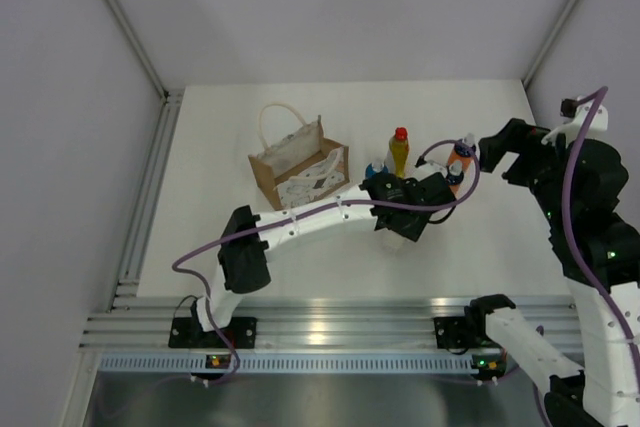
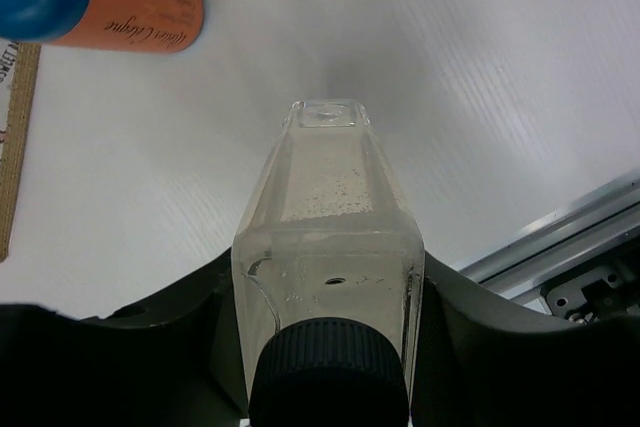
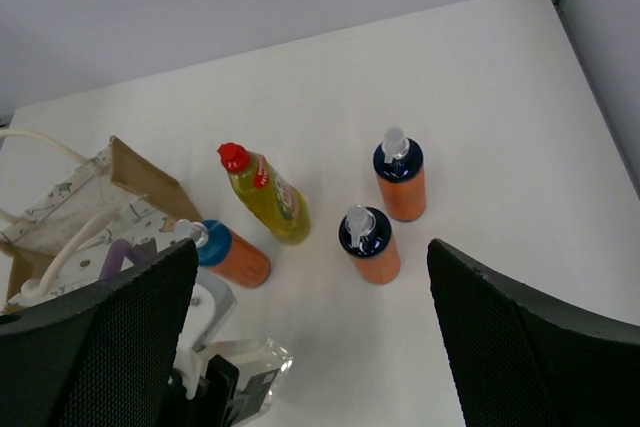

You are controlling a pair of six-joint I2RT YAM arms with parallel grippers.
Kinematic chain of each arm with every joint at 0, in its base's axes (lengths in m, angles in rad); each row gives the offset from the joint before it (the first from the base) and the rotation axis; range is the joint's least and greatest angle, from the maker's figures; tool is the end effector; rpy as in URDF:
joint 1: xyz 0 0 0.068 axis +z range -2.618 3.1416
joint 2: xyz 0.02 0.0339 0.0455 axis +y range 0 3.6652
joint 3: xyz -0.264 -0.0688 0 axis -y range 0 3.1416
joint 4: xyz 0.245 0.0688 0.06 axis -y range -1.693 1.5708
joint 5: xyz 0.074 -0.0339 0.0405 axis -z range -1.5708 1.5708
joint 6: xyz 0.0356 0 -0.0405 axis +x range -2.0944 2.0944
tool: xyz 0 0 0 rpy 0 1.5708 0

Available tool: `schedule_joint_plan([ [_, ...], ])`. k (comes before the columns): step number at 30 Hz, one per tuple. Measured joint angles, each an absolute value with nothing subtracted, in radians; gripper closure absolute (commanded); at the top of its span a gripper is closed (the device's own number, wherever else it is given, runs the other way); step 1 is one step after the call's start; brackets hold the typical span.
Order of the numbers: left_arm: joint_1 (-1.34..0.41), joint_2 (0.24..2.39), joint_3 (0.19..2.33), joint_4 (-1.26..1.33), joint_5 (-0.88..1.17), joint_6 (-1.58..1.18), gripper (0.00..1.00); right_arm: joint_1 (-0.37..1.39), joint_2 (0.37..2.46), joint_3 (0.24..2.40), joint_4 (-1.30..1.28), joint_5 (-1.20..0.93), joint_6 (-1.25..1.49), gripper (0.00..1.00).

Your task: Take the personal care products out of the canvas bag

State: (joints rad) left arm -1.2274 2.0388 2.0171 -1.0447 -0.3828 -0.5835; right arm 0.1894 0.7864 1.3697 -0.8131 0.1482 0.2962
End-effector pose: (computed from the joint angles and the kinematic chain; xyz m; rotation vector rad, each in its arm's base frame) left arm 0.1597 -0.4071 0.3101 0.6803 2.4385 -0.2101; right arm 0.1103 0.0158 0.4605 0.2019 1.7918 0.2135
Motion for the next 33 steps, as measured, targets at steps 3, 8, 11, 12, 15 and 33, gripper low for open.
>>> schedule_joint_plan([
  [3,-1.225,2.09,2.058,-1.032,-0.379,-0.559,1.0,0.189,0.788,1.41,-0.856,0.2,0.297,0.07],
  [8,-1.209,2.149,2.095,-1.015,-0.353,-0.539,1.0,0.189,0.786,1.494,-0.909,0.278,0.301,0.05],
  [11,-1.189,2.178,2.098,-1.008,-0.333,-0.534,1.0,0.189,0.775,1.534,-0.916,0.305,0.3,0.05],
  [12,-1.181,2.186,2.098,-1.007,-0.33,-0.532,1.0,0.189,0.772,1.541,-0.917,0.313,0.3,0.05],
  [15,-1.156,2.189,2.098,-1.002,-0.313,-0.529,1.0,0.189,0.768,1.552,-0.929,0.333,0.3,0.05],
  [33,-1.128,2.182,2.187,-0.991,-0.392,-0.538,0.02,0.189,0.769,1.552,-0.959,0.33,0.291,0.0],
])
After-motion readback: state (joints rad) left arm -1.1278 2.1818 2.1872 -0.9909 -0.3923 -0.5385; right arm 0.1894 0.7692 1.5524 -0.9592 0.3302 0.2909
